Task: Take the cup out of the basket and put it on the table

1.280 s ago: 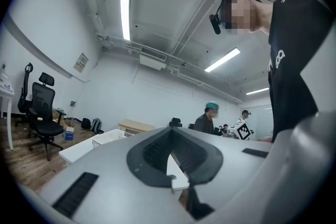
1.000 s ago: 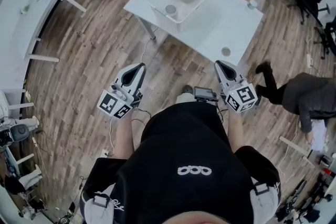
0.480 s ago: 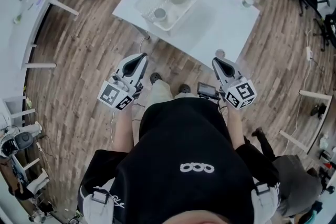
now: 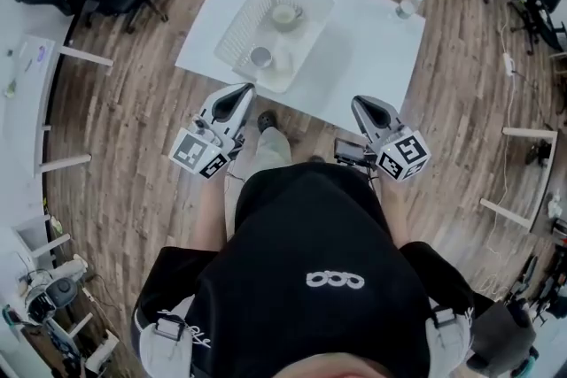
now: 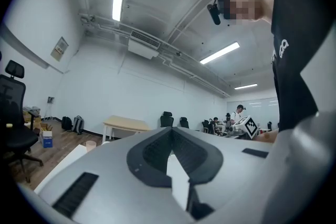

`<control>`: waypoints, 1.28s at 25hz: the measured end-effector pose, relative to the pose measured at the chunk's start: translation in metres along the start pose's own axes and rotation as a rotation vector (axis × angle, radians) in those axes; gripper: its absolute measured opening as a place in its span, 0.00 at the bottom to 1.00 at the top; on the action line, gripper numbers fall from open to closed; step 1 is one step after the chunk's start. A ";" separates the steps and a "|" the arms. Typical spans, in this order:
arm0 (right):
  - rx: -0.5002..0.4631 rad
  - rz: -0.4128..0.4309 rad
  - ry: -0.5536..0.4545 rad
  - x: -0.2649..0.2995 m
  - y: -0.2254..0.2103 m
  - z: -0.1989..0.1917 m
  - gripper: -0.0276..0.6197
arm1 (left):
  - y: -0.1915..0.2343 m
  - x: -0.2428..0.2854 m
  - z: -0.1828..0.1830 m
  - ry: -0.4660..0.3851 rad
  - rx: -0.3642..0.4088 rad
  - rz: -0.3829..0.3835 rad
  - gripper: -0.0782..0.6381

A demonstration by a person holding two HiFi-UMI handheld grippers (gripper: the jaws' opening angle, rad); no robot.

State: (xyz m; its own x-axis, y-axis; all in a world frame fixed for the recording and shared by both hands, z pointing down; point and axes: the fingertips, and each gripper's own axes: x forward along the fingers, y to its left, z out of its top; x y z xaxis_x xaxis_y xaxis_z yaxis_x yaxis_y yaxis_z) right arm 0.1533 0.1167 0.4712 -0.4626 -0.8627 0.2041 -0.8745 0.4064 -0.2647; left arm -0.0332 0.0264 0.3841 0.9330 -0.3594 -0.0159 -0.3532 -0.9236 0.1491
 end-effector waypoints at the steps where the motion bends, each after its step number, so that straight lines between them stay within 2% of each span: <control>1: 0.003 -0.013 -0.003 0.010 -0.001 0.005 0.08 | 0.012 0.006 0.002 0.003 0.001 -0.022 0.12; 7: 0.008 -0.093 -0.005 0.063 -0.003 0.027 0.08 | 0.074 0.031 0.005 0.047 0.014 -0.123 0.12; 18: 0.042 -0.243 0.018 0.099 -0.012 0.040 0.08 | 0.135 0.058 -0.007 0.128 0.008 -0.242 0.12; 24: 0.054 -0.243 0.014 0.115 -0.016 0.041 0.08 | 0.146 0.066 -0.015 0.168 0.011 -0.254 0.12; 32: 0.059 -0.198 0.005 0.122 -0.049 0.044 0.08 | 0.140 0.092 -0.026 0.217 0.038 -0.231 0.12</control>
State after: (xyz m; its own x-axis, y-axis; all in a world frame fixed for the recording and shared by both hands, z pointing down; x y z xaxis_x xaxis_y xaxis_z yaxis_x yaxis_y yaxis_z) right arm 0.1457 -0.0220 0.4676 -0.2832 -0.9226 0.2619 -0.9385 0.2103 -0.2739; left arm 0.0052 -0.1322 0.4297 0.9803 -0.1066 0.1665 -0.1288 -0.9832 0.1290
